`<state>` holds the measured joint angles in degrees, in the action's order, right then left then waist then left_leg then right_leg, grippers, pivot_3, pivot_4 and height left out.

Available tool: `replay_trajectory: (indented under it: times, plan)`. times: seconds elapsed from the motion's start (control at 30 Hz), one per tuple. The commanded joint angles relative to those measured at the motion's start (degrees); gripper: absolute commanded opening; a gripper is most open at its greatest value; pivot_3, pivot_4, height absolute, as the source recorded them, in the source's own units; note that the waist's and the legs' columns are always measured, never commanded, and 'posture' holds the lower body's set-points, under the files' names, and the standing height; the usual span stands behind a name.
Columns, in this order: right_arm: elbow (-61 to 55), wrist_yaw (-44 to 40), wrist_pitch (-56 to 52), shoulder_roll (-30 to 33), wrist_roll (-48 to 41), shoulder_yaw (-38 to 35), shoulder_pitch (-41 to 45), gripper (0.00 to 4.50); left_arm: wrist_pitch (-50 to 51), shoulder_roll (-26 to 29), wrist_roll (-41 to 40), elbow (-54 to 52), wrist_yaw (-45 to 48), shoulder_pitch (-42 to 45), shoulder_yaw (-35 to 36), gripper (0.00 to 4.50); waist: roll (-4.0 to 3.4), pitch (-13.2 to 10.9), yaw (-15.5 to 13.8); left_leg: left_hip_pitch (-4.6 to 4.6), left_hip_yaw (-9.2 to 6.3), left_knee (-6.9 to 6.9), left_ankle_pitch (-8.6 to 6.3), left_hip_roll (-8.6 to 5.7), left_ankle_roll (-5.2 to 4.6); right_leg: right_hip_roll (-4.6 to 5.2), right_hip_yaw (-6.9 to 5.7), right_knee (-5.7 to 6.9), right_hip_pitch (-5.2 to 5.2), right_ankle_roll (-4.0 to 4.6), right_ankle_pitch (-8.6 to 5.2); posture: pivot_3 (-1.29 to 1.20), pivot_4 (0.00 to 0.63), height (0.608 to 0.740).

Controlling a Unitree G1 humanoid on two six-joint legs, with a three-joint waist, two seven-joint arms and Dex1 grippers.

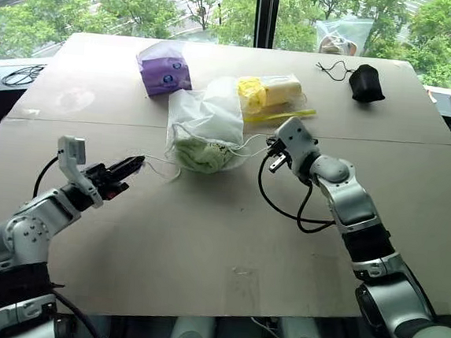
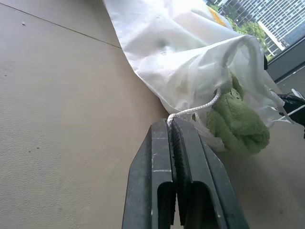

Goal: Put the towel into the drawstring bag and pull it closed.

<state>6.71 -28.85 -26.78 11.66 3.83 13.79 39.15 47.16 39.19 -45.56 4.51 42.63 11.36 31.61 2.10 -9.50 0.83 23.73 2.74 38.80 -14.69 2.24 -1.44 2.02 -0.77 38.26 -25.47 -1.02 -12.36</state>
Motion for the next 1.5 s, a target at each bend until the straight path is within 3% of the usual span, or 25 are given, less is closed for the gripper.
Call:
replay_trajectory:
  times: [0.03,0.17,0.27,0.43,0.47,0.53,0.6,0.7,0.8,0.93,1.13,1.33,1.43,1.5]
  plan:
    - [-5.15,1.15,-1.59,0.84,-0.41,-2.45,1.65,0.00,-6.96,0.01,2.87,-1.18,-1.04,1.81,0.47,0.11,0.01,0.00,-0.09,0.01,0.00,0.00,0.00,0.00,0.00,0.01,0.00,0.00,0.00,0.00,0.00,0.00,0.150,0.740]
    - [-9.08,3.74,-3.79,1.92,-1.08,-6.89,4.25,0.00,-16.30,-0.84,6.55,0.88,-8.72,11.40,2.49,0.11,0.03,-0.02,-0.38,0.05,-0.09,0.00,0.01,0.00,0.02,0.02,-0.04,-0.02,0.00,0.01,0.00,0.00,0.150,0.740]
    - [-12.54,4.64,-5.92,2.01,-3.89,-11.08,9.02,0.00,-29.64,1.40,15.54,6.49,-16.39,24.84,0.23,0.11,0.06,-0.07,-0.41,0.08,-0.12,0.00,0.06,-0.02,0.10,-0.02,-0.08,0.02,-0.02,0.01,0.01,0.00,0.150,0.740]
    - [-13.85,3.39,-8.89,5.84,-5.94,-13.78,19.18,0.00,-41.71,6.15,23.40,19.95,-16.74,41.69,-4.39,0.11,0.05,-0.05,0.20,0.05,0.08,-0.04,0.10,-0.11,0.18,-0.09,0.02,-0.04,-0.08,0.04,0.05,0.00,0.150,0.740]
    - [-13.59,3.11,-9.52,6.56,-6.67,-14.44,20.97,0.00,-41.54,6.67,23.81,21.75,-15.81,43.45,-5.29,0.11,0.05,-0.05,0.19,0.02,0.12,-0.13,0.16,-0.10,0.27,-0.09,0.04,-0.12,-0.09,0.03,0.05,0.00,0.150,0.740]
    - [-13.03,1.55,-9.69,8.62,-7.05,-14.01,22.91,0.00,-30.52,5.29,18.81,19.84,-10.20,41.75,-7.78,0.11,0.00,-0.03,0.16,0.03,0.16,-0.36,0.16,-0.10,0.28,-0.09,0.03,-0.29,-0.13,0.03,0.04,0.00,0.150,0.740]
    - [-12.62,1.14,-9.52,8.95,-7.52,-13.16,21.61,0.00,-21.34,2.82,14.15,11.30,-2.72,31.26,-12.78,0.11,-0.27,0.15,0.20,0.05,0.18,-0.44,0.18,-0.08,0.31,-0.08,0.02,-0.33,-0.13,0.02,0.03,0.00,0.150,0.740]
    - [-11.68,1.07,-7.84,9.69,-5.78,-10.15,17.87,0.00,-16.00,-2.72,10.21,-1.52,0.14,17.10,-18.94,1.02,-0.51,0.30,0.34,0.03,0.33,-0.49,0.20,0.01,0.34,0.02,0.21,-0.31,-0.10,-0.03,0.01,0.00,0.150,0.740]
    - [-11.27,1.56,-7.60,9.36,-5.93,-9.69,15.94,0.00,-11.70,-5.61,10.84,-7.79,1.14,11.33,-25.61,2.29,0.26,-0.17,0.43,0.28,0.37,-0.26,0.15,0.04,0.26,0.00,0.23,-0.27,-0.33,-0.07,0.05,0.00,0.150,0.740]
    - [-10.09,2.13,-7.77,9.04,-6.27,-9.75,14.20,0.00,-15.34,-11.90,18.02,-2.26,-0.69,14.60,-33.92,4.09,-0.13,-0.13,-0.58,0.20,0.06,-0.20,0.05,0.01,0.07,-0.07,0.11,-0.16,-0.21,-0.03,0.05,0.00,0.150,0.740]
    - [-7.52,2.80,-7.11,9.31,-5.85,-9.75,13.21,0.00,-19.18,-17.70,28.42,11.38,-0.20,25.57,-42.68,4.09,-0.14,-0.12,-0.29,0.07,0.11,-0.08,0.05,-0.15,0.04,-0.14,0.05,-0.21,0.01,-0.05,0.07,0.00,0.150,0.740]
    - [-6.52,3.68,-6.50,8.92,-5.57,-9.40,12.41,0.00,-18.75,-20.14,41.64,26.27,0.20,36.44,-53.00,4.09,-0.17,-0.10,-0.06,0.08,0.08,-0.07,0.05,-0.12,0.04,-0.23,0.06,-0.20,-0.01,-0.05,0.07,0.00,0.150,0.740]
    - [-7.39,4.27,-7.16,8.08,-5.81,-9.30,11.74,0.00,-16.39,-20.11,44.00,29.57,5.31,38.46,-56.20,3.32,-0.27,-0.01,-0.06,0.05,0.09,-0.08,0.05,-0.12,0.03,-0.22,0.06,-0.20,0.01,-0.06,0.06,0.00,0.150,0.740]
    - [-8.00,4.58,-7.47,7.71,-5.73,-9.14,11.24,0.00,-16.05,-20.03,44.63,30.38,7.72,38.67,-56.60,2.39,-0.29,0.00,-0.04,0.03,0.10,-0.07,0.04,-0.12,0.03,-0.22,0.07,-0.20,0.03,-0.06,0.06,0.00,0.150,0.740]
